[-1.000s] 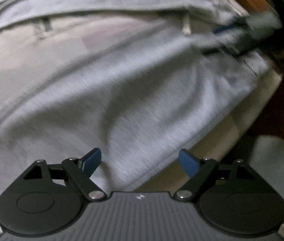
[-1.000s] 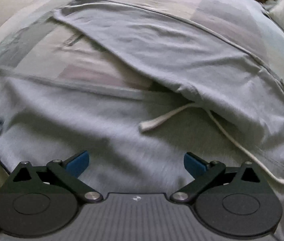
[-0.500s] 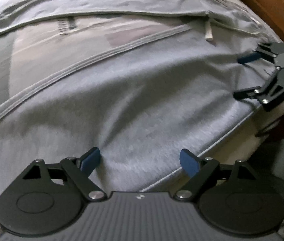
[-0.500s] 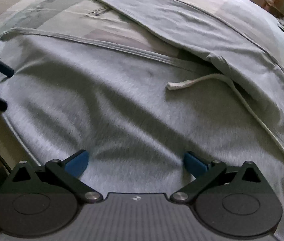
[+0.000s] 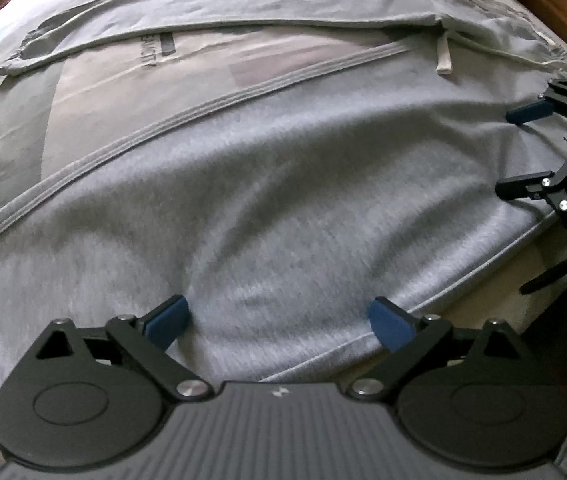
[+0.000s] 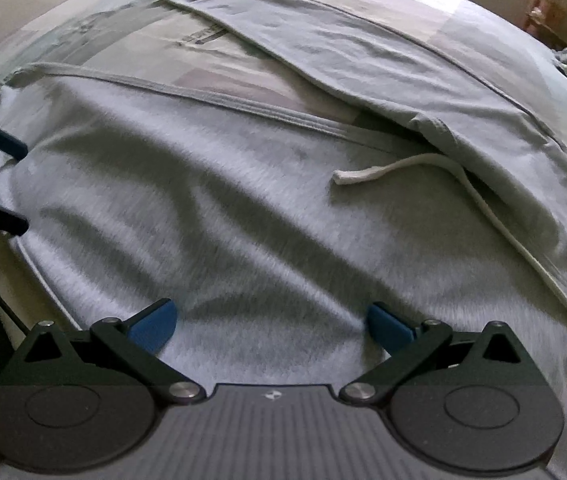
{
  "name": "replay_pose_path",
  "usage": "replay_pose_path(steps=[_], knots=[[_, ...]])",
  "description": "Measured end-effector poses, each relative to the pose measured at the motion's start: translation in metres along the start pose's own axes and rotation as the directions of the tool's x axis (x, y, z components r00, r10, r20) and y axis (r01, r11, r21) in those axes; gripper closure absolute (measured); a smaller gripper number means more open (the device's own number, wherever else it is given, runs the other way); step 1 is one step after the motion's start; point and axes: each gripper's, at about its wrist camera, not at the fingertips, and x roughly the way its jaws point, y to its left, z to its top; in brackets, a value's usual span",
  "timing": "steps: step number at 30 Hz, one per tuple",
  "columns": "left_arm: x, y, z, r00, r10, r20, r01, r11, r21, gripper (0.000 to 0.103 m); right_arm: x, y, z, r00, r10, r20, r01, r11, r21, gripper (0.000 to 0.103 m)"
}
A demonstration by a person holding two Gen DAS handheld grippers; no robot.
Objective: Fold clothes
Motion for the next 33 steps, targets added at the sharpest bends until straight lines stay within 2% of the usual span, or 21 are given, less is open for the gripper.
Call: replay_pose_path(steps=[7,11,14,15,16,19,21,23,24,26,29,31,33], knots=[[0.000,0.003,-0.007,0.997,-0.019,0.070,0.021,1.000,-0.020,0.002,-0.001,0.003,-0.003,0.999,-0.014,0.035,0.013,1.000,0.012,0.000],[-0.001,-0.002,-0.014,0.991,0.006,0.135,-0.004,1.000,-0.018,0.001,-0.001,0.005,-0.003,0.999,-0.020,0.036,0.020,1.000,0.001,0.000],[-0.009,-0.009,-0.025,0.969,0.069,0.237,-0.068,0.998,-0.014,0.003,-0.011,0.001,-0.006,0.998,-0.007,0.067,0.007,1.000,0.008,0.000],[-0.016,-0.015,-0.029,0.952,0.121,0.282,-0.117,0.993,-0.032,0.003,-0.022,0.000,-0.011,0.994,-0.026,0.109,0.021,0.999,0.047,0.000],[-0.023,-0.020,-0.032,0.941,0.144,0.306,-0.135,0.990,-0.050,0.003,-0.034,-0.001,-0.018,0.988,-0.043,0.150,0.029,0.995,0.095,0.000],[-0.038,-0.031,-0.034,0.928,0.094,0.361,-0.054,0.991,-0.119,0.003,-0.060,-0.003,-0.046,0.970,-0.070,0.234,0.020,0.978,0.208,0.000],[-0.038,-0.043,-0.029,0.920,0.087,0.383,-0.058,0.995,-0.087,0.003,-0.069,0.000,-0.066,0.956,-0.093,0.277,0.024,0.969,0.245,0.000],[-0.032,-0.055,-0.021,0.916,0.122,0.382,-0.100,0.992,-0.078,0.003,-0.070,0.008,-0.081,0.945,-0.127,0.301,0.055,0.970,0.236,0.000],[-0.028,-0.060,-0.019,0.920,0.112,0.375,-0.091,0.993,-0.072,0.003,-0.069,0.011,-0.088,0.940,-0.139,0.311,0.068,0.971,0.228,0.000],[-0.019,-0.071,-0.016,0.929,0.091,0.359,-0.077,0.996,-0.052,0.003,-0.061,0.018,-0.092,0.942,-0.146,0.302,0.083,0.974,0.212,0.000],[-0.002,-0.087,-0.018,0.927,0.119,0.355,-0.134,0.991,0.016,0.003,-0.043,0.024,-0.091,0.941,-0.166,0.295,0.115,0.977,0.180,0.000],[0.006,-0.081,-0.015,0.930,0.107,0.352,-0.106,0.994,-0.024,0.001,-0.035,0.022,-0.088,0.935,-0.164,0.314,0.110,0.977,0.182,0.000],[0.010,-0.069,-0.010,0.937,0.071,0.342,-0.044,0.995,-0.086,0.000,-0.031,0.017,-0.082,0.938,-0.159,0.307,0.105,0.977,0.186,0.000]])
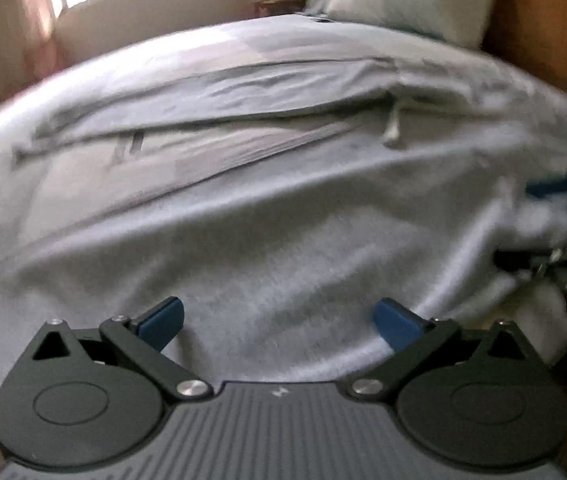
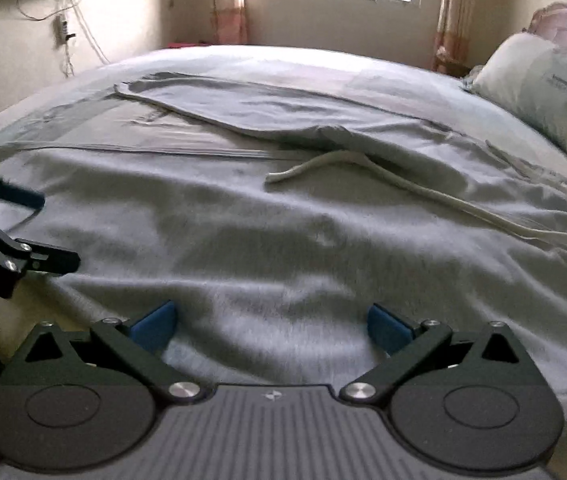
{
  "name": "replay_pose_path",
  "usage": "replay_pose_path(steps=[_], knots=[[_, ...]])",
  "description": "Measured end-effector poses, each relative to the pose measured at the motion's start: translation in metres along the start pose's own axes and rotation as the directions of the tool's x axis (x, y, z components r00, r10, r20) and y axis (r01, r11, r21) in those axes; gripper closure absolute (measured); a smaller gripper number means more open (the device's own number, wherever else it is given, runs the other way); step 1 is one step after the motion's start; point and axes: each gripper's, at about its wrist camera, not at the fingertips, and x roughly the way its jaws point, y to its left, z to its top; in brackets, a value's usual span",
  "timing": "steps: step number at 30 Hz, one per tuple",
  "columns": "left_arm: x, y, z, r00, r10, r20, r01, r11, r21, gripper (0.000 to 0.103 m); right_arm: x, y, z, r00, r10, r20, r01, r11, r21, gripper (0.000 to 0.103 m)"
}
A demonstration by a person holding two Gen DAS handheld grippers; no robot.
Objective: Fold clothes
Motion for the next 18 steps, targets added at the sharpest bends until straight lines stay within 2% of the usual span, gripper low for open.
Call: replay_pose_path(steps=[3,8,10,12,14,15,16,18], knots=[[0.006,0.000,0.005,1.000,0.003,0.022,-0.003,1.000,0.026,0.000,0.007,-0.004,0.004,1.000,0.010,-0.004,-0.010,1.000,0.003,0.000],[0.006,-0.002,0.006,0.999,0.003,0.043,-0.004,1.000,0.017,0.002,0.010,-0.010,0.004,0.999,0.036,0.007,-0.036,0.999,-0.011,0.000],[-0.006,-0.003,0.002,0.997,-0.002,0.083,-0.001,0.999,0.044,0.004,0.005,-0.010,0.007,0.999,0.042,-0.005,-0.042,0.999,-0.027,0.000],[-0.025,-0.007,-0.005,0.989,-0.027,0.145,0.008,0.992,0.126,0.004,-0.008,-0.006,0.008,0.998,0.069,0.000,-0.069,0.996,-0.065,0.000],[-0.041,-0.014,-0.015,0.983,-0.033,0.182,-0.010,0.973,0.230,0.003,-0.028,0.005,0.003,0.994,0.095,0.046,-0.085,0.978,-0.190,0.000],[-0.046,-0.020,-0.021,0.982,-0.032,0.188,-0.026,0.955,0.295,0.003,-0.037,0.011,0.000,0.993,0.103,0.064,-0.083,0.962,-0.259,0.000],[-0.050,-0.027,-0.027,0.981,-0.030,0.193,-0.042,0.932,0.361,0.003,-0.040,0.020,-0.005,0.994,0.082,0.070,-0.052,0.934,-0.354,0.000],[-0.053,-0.041,-0.038,0.978,-0.004,0.208,-0.096,0.879,0.468,0.003,-0.045,0.039,-0.015,0.995,0.039,0.087,0.013,0.848,-0.529,0.000]])
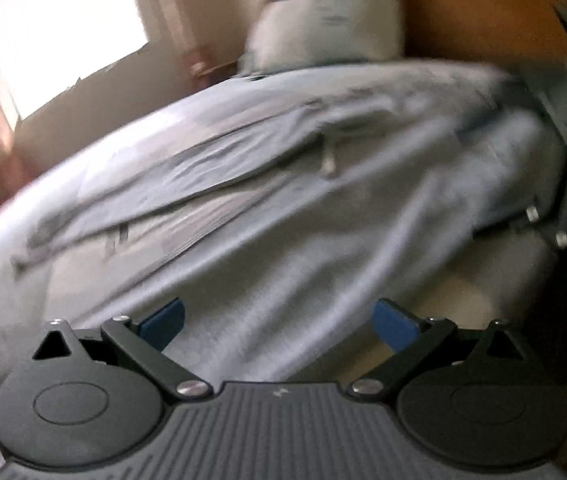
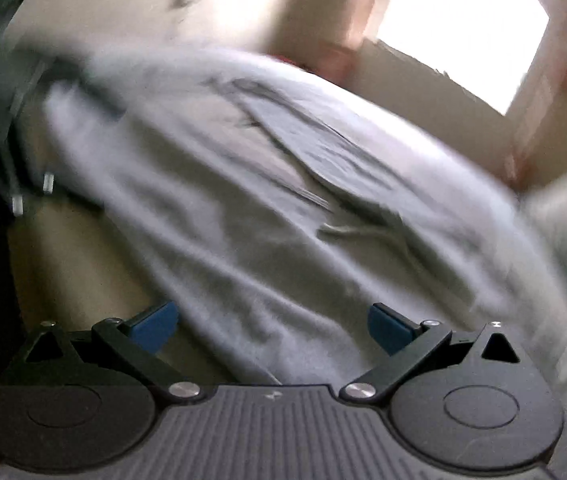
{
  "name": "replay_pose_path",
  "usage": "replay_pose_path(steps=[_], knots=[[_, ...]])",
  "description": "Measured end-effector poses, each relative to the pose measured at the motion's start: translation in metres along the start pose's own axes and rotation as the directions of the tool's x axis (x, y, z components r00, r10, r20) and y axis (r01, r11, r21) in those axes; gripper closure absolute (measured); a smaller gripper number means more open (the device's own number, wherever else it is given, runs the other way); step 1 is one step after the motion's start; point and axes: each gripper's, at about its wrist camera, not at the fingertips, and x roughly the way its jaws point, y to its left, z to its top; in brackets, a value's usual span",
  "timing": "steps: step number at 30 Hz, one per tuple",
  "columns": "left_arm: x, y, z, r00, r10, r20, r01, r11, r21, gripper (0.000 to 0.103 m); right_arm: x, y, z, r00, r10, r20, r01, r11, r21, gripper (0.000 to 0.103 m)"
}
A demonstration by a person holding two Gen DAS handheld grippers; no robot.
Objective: Fold clothes
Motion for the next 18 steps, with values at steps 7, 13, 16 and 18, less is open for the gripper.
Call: replay_pose_path(steps=[7,13,16,18], knots=[[0.012,-0.033,0.013,0.999,-0.038,0.005,0.037,0.992,0.120,0.003,0.009,0.037,0.005,0.986,-0.164,0.026,0.163,0.930,-0.329,0.000],[0.027,-0.050,0.036,0.997,-0.069,0.046,0.061,0.986,0.152,0.003,0.004,0.032,0.014,0.963,-0.254,0.088,0.268,0.917,-0.295,0.000],[0.035,-0.051,0.040,0.998,-0.044,0.053,0.035,0.987,0.157,0.003,0.001,0.018,0.016,0.970,-0.229,0.076,0.241,0.947,-0.215,0.000],[0.038,-0.048,0.041,0.998,-0.014,0.058,0.004,0.987,0.158,0.003,-0.003,0.016,0.015,0.977,-0.197,0.083,0.210,0.956,-0.205,0.000]])
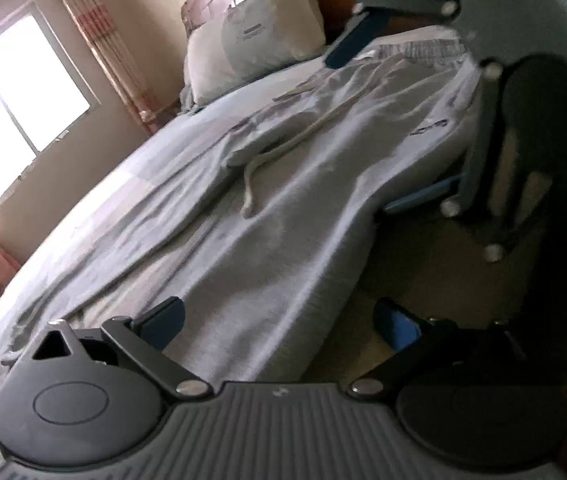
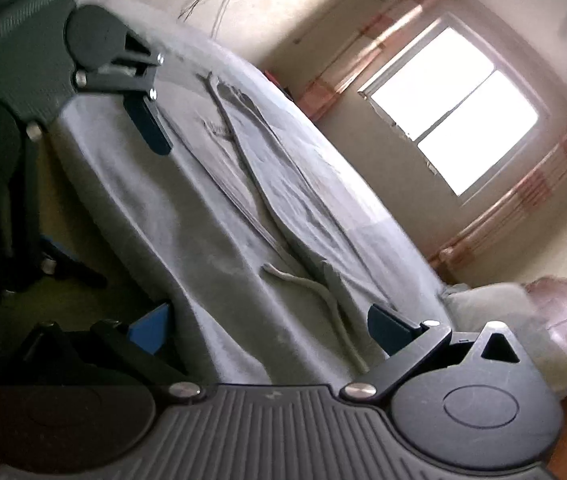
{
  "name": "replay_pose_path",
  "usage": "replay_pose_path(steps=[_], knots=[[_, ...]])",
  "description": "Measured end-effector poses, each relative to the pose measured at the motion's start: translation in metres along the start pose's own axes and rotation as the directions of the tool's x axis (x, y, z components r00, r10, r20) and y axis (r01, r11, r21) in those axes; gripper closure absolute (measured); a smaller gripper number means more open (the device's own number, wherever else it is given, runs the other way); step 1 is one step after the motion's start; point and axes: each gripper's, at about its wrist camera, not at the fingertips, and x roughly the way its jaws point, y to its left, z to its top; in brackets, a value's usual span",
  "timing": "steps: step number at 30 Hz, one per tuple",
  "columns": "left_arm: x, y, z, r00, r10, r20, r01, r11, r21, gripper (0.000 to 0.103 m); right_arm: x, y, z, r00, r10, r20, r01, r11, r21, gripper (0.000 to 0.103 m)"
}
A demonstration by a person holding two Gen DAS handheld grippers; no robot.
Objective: Fold clothes
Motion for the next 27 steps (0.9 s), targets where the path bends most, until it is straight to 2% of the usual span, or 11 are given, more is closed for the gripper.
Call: replay_pose_path(steps=[3,8,11,14,17,20,23,27], knots=[[-0.004,0.007,-0.003,0.999,0.034,0.004,-0.034,0.999,-0.013,0.003,-0.005,-0.002,-0.002,0.999,0.041,0.020,-0.042,0.999,0.012,0.000],[-0.021,0.019,-0.007,0.998,0.054,0.034,-0.052,0.997,-0.056,0.003,0.000,0.022,0.001,0.999,0.026,0.039,-0.022,0.995,-0.100,0.000],[-0.025,0.026,-0.007,0.999,0.034,0.030,-0.031,0.995,-0.094,0.003,0.010,0.040,0.007,0.999,-0.023,0.047,0.030,0.987,-0.156,0.000],[-0.027,0.028,-0.011,1.000,0.016,0.025,-0.014,0.996,-0.087,0.003,0.017,0.054,0.009,0.990,-0.114,0.079,0.130,0.963,-0.238,0.000],[-0.029,0.022,-0.020,1.000,0.008,0.015,-0.007,1.000,-0.009,0.003,0.015,0.048,0.008,0.982,-0.170,0.085,0.185,0.956,-0.228,0.000],[-0.020,0.007,-0.024,0.998,0.062,0.003,-0.062,0.989,0.136,0.004,0.019,0.043,0.003,0.985,-0.169,0.039,0.173,0.958,-0.230,0.000],[-0.017,-0.008,-0.030,0.989,0.143,0.031,-0.145,0.940,0.310,0.004,0.026,0.039,-0.001,0.988,-0.152,0.005,0.150,0.965,-0.214,0.000],[-0.018,-0.013,-0.044,0.973,0.227,0.045,-0.223,0.868,0.443,0.004,0.030,0.027,-0.011,0.986,-0.159,-0.048,0.147,0.972,-0.185,0.000]])
